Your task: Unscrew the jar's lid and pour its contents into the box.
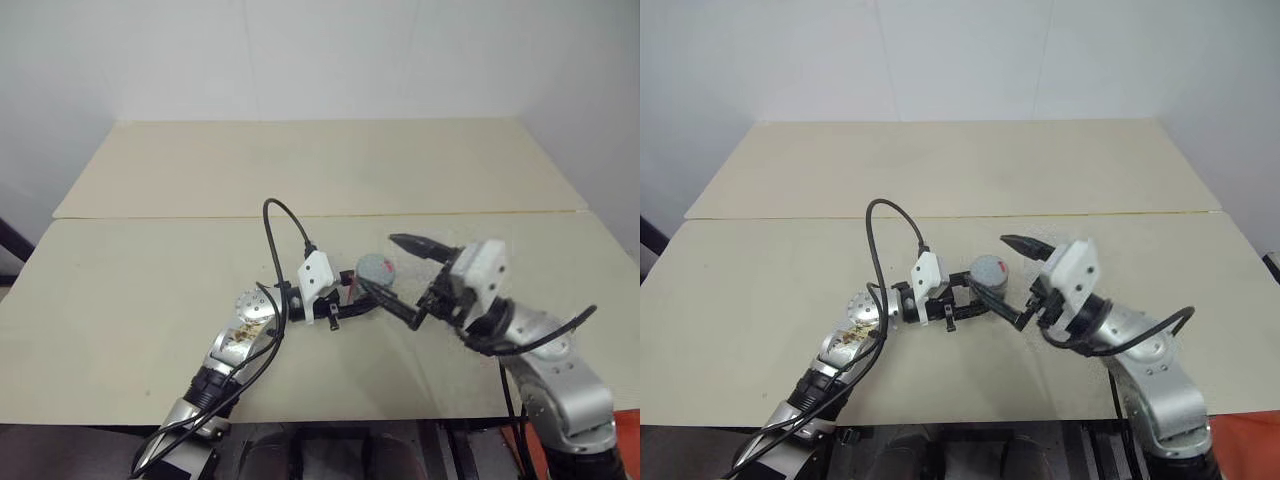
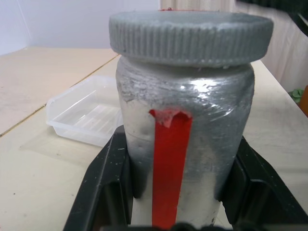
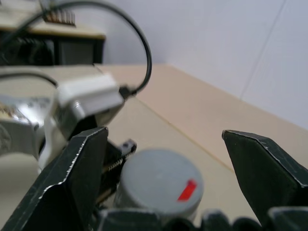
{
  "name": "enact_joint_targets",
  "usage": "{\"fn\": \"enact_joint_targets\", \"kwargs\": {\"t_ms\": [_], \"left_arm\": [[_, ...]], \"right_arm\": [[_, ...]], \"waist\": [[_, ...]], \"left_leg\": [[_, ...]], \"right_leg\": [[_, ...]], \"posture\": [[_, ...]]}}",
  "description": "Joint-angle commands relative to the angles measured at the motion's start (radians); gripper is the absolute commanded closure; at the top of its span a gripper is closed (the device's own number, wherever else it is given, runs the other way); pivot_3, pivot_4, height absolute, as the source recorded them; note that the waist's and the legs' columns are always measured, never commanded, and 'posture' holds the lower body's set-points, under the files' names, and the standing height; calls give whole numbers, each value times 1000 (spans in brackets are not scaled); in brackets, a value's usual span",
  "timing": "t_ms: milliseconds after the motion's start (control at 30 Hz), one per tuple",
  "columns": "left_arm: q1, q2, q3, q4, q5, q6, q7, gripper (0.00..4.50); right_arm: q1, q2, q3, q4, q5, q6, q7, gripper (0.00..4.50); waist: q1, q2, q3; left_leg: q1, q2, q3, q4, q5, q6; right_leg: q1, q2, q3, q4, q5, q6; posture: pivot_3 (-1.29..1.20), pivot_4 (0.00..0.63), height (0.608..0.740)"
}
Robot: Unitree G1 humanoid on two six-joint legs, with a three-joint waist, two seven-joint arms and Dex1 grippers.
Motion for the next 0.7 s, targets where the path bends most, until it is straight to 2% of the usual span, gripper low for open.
{"fn": "enact_joint_targets", "kwargs": {"t_ms": [33, 433, 700], "left_arm": [[-20, -3, 3, -19, 0, -22, -6, 2556], [-9, 0, 1, -35, 5, -19, 5, 2556], [2, 11, 4, -46, 2, -18, 10, 2556]], "right_arm": [[-14, 22, 17, -37, -49, -10, -59, 71], [-55, 41, 58, 28, -89, -23, -62, 71], [-35, 29, 22, 45, -81, -22, -59, 71]], "waist": [[-1, 0, 0], [0, 0, 0], [0, 0, 0]], "left_leg": [[0, 0, 0, 0, 0, 0], [0, 0, 0, 0, 0, 0], [0, 0, 0, 0, 0, 1]], "right_leg": [[0, 0, 0, 0, 0, 0], [0, 1, 0, 0, 0, 0], [0, 1, 0, 0, 0, 0]], "posture": [[0, 150, 740], [0, 150, 740], [0, 150, 740]]}}
